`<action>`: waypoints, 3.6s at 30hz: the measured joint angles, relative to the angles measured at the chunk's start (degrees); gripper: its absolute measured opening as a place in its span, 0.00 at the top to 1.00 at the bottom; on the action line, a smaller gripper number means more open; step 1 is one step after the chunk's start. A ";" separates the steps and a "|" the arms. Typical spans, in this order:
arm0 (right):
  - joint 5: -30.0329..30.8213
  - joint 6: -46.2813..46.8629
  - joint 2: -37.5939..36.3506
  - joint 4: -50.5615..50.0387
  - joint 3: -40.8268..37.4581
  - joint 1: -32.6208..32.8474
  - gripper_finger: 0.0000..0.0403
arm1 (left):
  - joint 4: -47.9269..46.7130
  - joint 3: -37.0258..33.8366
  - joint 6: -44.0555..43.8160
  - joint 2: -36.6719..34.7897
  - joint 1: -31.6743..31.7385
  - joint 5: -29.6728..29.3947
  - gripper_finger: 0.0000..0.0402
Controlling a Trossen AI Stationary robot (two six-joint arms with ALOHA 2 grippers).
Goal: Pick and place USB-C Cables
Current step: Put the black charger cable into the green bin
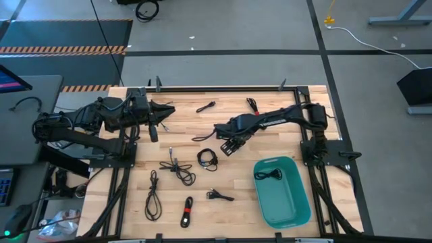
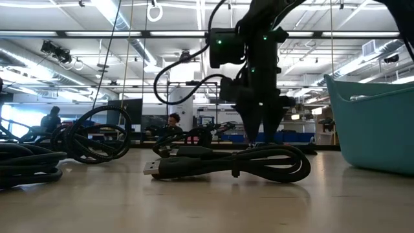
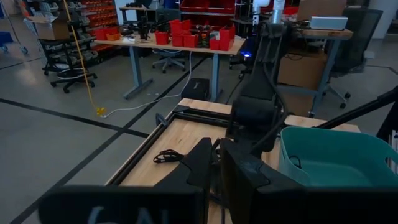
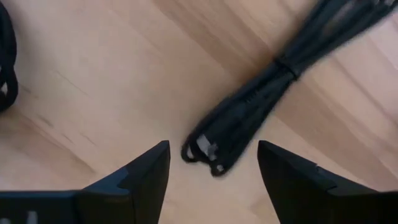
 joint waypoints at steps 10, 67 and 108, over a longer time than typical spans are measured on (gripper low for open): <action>0.83 -0.46 -0.05 3.88 -0.21 -1.00 0.38 | 0.00 0.00 -0.02 0.00 -0.02 0.01 0.90; -13.02 -17.13 -20.77 -15.34 14.51 -1.42 0.83 | -0.52 0.04 -0.02 0.01 -0.02 0.01 0.90; -25.97 19.44 -23.20 -37.13 14.52 41.20 0.83 | -0.83 0.02 -0.02 0.00 0.00 0.01 0.90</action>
